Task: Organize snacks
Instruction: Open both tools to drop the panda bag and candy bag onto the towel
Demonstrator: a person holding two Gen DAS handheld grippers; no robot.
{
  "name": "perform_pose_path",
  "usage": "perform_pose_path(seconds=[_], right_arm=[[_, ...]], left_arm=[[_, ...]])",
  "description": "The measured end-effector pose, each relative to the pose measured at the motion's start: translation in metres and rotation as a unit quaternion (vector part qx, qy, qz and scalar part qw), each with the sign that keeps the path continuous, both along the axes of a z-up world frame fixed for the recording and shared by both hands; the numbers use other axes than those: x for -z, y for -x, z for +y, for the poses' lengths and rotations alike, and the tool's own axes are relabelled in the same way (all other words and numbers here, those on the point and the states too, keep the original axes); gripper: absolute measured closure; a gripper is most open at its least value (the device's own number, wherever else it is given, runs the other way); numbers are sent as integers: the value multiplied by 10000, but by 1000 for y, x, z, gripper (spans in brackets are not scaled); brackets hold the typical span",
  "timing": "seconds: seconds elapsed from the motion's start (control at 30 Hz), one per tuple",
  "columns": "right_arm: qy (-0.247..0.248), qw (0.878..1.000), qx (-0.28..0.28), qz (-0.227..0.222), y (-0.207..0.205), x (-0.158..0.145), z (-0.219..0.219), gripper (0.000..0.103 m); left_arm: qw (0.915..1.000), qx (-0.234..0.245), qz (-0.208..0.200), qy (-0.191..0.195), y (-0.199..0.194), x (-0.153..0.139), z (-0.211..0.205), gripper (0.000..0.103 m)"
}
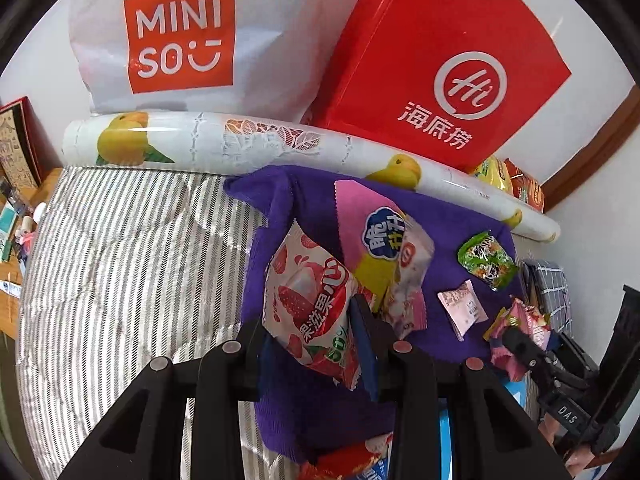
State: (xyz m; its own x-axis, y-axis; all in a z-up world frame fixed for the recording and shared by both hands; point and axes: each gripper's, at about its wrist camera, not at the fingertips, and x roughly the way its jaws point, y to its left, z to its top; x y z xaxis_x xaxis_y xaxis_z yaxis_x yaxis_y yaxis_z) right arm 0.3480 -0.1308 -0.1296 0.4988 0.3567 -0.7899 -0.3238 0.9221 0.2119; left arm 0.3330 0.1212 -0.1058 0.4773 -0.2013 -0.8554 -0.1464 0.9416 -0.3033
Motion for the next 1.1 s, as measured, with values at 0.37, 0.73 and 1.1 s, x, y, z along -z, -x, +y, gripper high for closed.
perform_pose_path(seconds=[0.37, 0.73, 1.1], right_arm=[[89, 9998, 47, 148, -13, 10, 2, 39], [316, 9992, -11, 256, -14, 19, 8, 37], [332, 9993, 30, 148, -1, 3, 12, 28]], left_arm=[[9995, 16, -69, 294, -12, 7, -4, 70], [9983, 161, 34, 567, -11, 16, -9, 70], [9973, 511, 182, 501, 0, 13, -16, 49]])
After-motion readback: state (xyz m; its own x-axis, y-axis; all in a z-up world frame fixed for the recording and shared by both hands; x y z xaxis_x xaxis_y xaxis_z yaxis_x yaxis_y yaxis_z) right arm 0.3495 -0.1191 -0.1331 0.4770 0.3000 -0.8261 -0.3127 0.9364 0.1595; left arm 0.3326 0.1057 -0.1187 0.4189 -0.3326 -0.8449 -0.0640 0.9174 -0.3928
